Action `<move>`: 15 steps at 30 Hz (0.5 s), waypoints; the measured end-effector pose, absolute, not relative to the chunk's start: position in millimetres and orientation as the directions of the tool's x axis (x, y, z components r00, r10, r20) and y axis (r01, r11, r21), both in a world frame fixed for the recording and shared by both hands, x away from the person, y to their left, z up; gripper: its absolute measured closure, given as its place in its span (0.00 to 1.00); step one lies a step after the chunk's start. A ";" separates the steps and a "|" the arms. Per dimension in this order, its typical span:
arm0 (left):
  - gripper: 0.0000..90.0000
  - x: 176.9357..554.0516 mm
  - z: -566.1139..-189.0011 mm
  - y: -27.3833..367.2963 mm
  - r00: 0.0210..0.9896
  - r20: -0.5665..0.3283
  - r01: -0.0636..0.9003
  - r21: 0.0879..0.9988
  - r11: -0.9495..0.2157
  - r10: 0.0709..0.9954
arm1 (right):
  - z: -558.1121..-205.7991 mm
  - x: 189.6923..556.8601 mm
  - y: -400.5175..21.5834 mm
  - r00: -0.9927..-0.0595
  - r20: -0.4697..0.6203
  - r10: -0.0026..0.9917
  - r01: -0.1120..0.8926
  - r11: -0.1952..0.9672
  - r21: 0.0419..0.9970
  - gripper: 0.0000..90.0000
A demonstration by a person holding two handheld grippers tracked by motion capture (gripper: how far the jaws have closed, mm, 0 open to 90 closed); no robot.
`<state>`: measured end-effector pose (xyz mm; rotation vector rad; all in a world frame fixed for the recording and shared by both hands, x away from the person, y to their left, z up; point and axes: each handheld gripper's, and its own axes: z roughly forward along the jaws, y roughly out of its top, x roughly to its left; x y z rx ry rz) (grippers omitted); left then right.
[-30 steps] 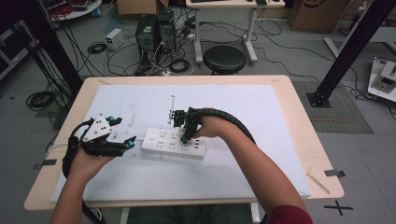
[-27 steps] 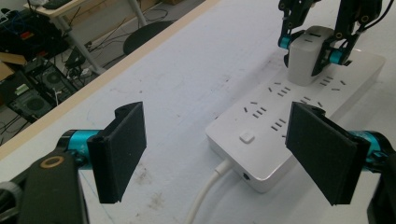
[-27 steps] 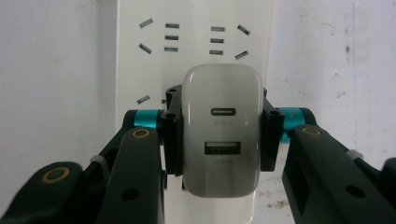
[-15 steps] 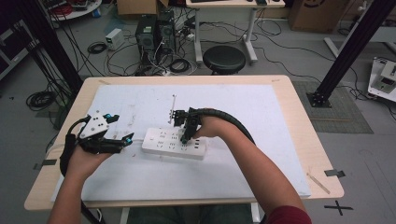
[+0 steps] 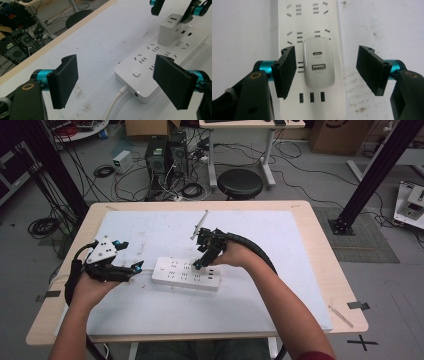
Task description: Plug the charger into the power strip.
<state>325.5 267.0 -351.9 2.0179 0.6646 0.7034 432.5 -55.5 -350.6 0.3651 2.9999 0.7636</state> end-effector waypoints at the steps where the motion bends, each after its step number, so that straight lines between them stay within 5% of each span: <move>1: 0.23 326.1 -351.4 266.8 0.702 0.228 0.183 0.858 -0.480 0.675 | -349.1 431.1 -60.8 -0.971 0.027 0.236 0.217 0.833 0.509 0.32; 7: 0.22 328.1 -350.4 264.5 0.722 0.243 0.140 0.866 -0.481 0.648 | -343.6 423.6 -95.2 -0.941 0.033 0.338 0.287 0.740 0.608 0.22; 15: 0.22 330.2 -354.3 265.5 0.759 0.228 0.097 0.887 -0.452 0.610 | -343.3 410.7 -137.0 -0.899 0.067 0.434 0.350 0.615 0.706 0.22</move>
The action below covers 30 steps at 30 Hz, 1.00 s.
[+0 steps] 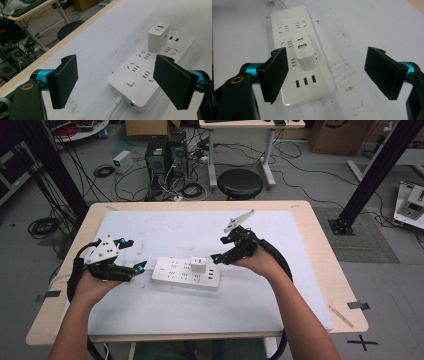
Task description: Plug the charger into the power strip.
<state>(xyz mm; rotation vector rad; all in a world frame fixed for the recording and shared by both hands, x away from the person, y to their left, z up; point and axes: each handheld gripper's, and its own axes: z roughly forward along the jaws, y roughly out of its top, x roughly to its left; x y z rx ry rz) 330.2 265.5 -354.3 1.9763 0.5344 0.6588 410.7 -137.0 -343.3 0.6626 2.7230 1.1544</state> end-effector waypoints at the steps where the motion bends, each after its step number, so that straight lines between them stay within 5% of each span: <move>1: 0.22 330.6 -354.8 266.2 0.762 0.227 0.094 0.888 -0.451 0.606 | -344.5 409.2 -141.9 -0.893 0.068 0.445 0.356 0.605 0.713 0.22; 14: 0.22 333.9 -363.9 268.0 0.768 0.214 0.108 0.885 -0.452 0.603 | -354.8 385.3 -199.0 -0.837 0.122 0.533 0.393 0.433 0.811 0.22; 30: 0.22 332.2 -364.5 268.0 0.766 0.206 0.106 0.894 -0.436 0.609 | -361.6 374.3 -215.8 -0.819 0.112 0.563 0.391 0.404 0.827 0.21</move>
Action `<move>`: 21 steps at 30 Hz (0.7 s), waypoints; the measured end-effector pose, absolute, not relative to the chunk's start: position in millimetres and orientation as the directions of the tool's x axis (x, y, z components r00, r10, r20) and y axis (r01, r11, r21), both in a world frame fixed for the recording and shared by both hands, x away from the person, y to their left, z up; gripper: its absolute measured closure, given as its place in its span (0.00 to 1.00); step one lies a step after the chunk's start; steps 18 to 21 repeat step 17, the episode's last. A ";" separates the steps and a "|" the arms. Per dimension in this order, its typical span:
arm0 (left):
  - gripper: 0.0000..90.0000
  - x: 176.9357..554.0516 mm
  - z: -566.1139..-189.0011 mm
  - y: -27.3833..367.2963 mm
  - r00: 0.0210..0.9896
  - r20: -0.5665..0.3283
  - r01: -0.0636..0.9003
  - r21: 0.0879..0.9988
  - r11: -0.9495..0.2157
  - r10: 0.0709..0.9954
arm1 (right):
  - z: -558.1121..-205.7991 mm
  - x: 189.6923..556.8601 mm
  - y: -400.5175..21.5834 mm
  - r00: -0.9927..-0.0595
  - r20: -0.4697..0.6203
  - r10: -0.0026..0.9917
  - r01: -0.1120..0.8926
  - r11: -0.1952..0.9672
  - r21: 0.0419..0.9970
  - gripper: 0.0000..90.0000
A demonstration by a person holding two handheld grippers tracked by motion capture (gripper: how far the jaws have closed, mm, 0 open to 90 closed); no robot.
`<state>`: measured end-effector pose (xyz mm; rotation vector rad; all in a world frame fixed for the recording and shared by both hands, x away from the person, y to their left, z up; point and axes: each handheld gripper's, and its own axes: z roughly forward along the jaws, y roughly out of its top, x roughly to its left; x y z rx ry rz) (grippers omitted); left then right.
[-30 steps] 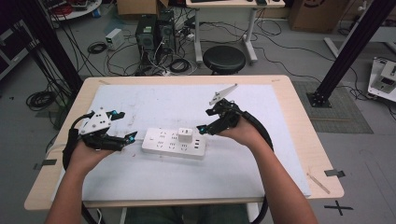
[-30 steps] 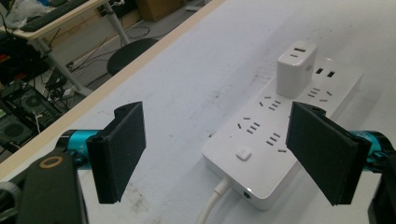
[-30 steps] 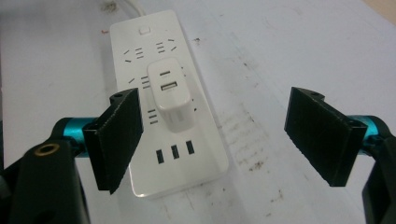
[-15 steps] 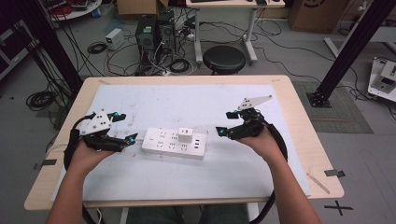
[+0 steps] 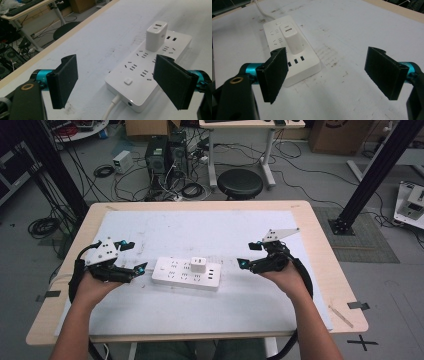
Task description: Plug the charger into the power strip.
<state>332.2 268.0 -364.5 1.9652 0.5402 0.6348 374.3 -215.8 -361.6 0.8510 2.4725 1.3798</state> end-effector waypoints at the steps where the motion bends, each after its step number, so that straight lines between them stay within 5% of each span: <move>1: 0.22 332.1 -364.4 268.1 0.767 0.204 0.106 0.895 -0.434 0.609 | -361.5 374.6 -215.7 -0.820 0.113 0.560 0.388 0.400 0.830 0.21; 21: 0.22 336.4 -365.7 268.7 0.766 0.196 0.113 0.896 -0.429 0.612 | -357.0 370.8 -222.9 -0.804 0.104 0.585 0.389 0.385 0.837 0.21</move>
